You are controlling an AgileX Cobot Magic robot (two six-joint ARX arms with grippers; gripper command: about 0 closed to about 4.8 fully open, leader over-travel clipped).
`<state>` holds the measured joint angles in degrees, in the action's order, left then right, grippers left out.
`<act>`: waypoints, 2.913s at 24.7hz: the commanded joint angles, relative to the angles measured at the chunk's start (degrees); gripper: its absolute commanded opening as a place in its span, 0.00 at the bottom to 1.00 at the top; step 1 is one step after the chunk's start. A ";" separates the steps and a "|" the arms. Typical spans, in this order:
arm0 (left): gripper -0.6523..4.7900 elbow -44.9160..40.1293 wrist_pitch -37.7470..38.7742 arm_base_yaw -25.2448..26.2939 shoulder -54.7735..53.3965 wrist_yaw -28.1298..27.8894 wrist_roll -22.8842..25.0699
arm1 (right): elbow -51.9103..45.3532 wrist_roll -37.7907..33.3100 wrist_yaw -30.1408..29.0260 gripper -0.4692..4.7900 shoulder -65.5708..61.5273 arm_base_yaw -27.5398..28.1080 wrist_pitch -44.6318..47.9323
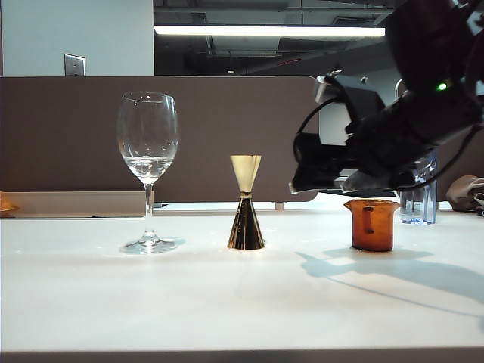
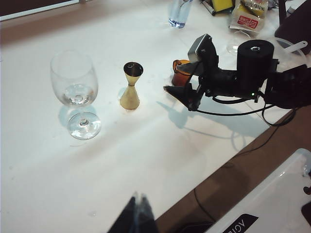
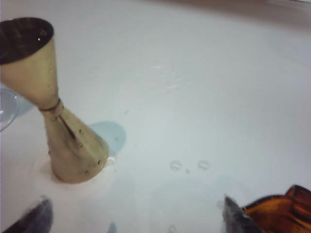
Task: Pick up the small amber measuring cup and pour the water in it into the jigger, then pick up the jigger and pour the water in it into the wine glass.
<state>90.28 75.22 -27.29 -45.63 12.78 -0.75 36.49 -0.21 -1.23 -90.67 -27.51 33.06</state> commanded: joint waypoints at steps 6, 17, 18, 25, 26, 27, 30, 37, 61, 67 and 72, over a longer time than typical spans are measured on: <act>0.12 0.11 -0.72 0.04 0.02 0.04 0.28 | 6.69 -2.47 -0.37 1.00 -5.20 -4.46 1.51; 0.12 0.11 -0.76 0.04 0.02 0.04 0.28 | 13.84 -4.35 -1.44 1.00 -12.26 -6.69 1.51; 0.12 0.11 -0.74 0.04 0.02 0.07 0.28 | 14.78 -4.35 -1.44 1.00 -13.20 -6.71 1.46; 0.12 0.11 -0.72 0.04 0.02 0.07 0.28 | 17.68 -4.37 -1.46 0.86 -16.20 -6.71 1.51; 0.12 0.11 -0.76 0.04 0.02 0.07 0.28 | 17.86 -4.37 -1.46 0.81 -16.41 -6.71 1.49; 0.12 0.11 -0.72 0.04 0.02 0.09 0.28 | 18.05 -4.37 -1.49 0.77 -16.68 -6.73 1.44; 0.12 0.11 -0.74 0.04 0.02 0.07 0.28 | 18.38 -4.37 -1.49 0.76 -17.27 -7.02 1.49; 0.12 0.11 -0.74 0.04 0.02 0.09 0.28 | 18.38 -4.37 -1.49 0.64 -18.25 -7.06 1.51; 0.12 0.11 -0.74 0.04 0.02 0.07 0.28 | 18.38 -4.33 -1.49 0.31 -18.34 -7.28 1.57; 0.12 0.11 -0.74 0.04 0.02 0.07 0.28 | 18.43 -4.33 -1.49 0.27 -18.34 -7.28 1.95; 0.12 0.11 -0.74 0.04 0.02 0.07 0.28 | 18.43 -4.31 -1.49 0.32 -18.34 -7.28 2.32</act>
<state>90.28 75.22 -27.29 -45.58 12.80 -0.75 54.74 -4.45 -2.66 -109.21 -34.63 34.15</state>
